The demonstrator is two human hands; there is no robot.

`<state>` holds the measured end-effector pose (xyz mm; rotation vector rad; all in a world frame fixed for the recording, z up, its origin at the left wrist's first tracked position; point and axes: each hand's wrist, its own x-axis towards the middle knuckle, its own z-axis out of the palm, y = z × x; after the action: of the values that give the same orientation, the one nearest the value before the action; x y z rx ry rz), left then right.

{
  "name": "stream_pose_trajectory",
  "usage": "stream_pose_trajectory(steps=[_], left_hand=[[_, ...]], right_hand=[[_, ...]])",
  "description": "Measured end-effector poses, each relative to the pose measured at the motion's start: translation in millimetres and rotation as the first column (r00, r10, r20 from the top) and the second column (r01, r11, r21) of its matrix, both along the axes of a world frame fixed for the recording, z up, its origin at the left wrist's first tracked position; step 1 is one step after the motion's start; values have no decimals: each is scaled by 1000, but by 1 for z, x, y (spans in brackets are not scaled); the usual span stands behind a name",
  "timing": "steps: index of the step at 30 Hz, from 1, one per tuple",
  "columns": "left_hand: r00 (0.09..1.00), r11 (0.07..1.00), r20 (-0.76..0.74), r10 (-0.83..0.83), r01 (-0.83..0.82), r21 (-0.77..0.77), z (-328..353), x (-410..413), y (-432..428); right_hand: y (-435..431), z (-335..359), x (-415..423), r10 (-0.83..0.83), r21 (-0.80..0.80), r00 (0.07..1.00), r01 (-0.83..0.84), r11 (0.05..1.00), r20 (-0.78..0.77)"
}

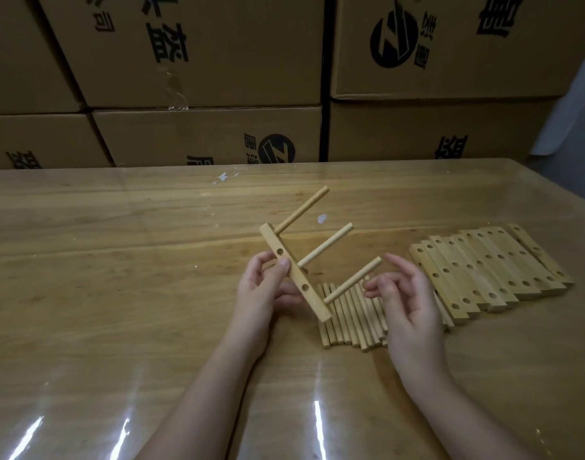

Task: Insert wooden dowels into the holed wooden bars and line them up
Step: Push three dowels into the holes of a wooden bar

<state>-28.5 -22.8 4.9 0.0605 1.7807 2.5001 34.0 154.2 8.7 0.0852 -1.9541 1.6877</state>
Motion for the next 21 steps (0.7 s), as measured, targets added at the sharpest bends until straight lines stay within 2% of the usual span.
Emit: stream_pose_trajectory(steps=[3,5,8,11,16,21], left_hand=[[1000,998,-4,-15,16,59,2,0,0],[999,994,-13,-31,32,101,3,1,0],[999,989,6,-34,33,147,1,2,-2],[998,990,3,-59,58,128,-1,1,-3],[993,982,18,-117,113,149,-2,1,-4],[977,969,-15,-213,213,128,-3,2,-2]], right_hand=[[2,-2,0,13,77,998,-18,997,65],[-1,-4,-1,-19,244,993,-9,970,113],[-2,-6,-3,-124,445,989,74,892,84],[0,-4,-4,-162,448,980,94,889,115],[2,0,-5,-146,330,979,92,939,142],[4,1,-5,-143,347,983,94,933,119]])
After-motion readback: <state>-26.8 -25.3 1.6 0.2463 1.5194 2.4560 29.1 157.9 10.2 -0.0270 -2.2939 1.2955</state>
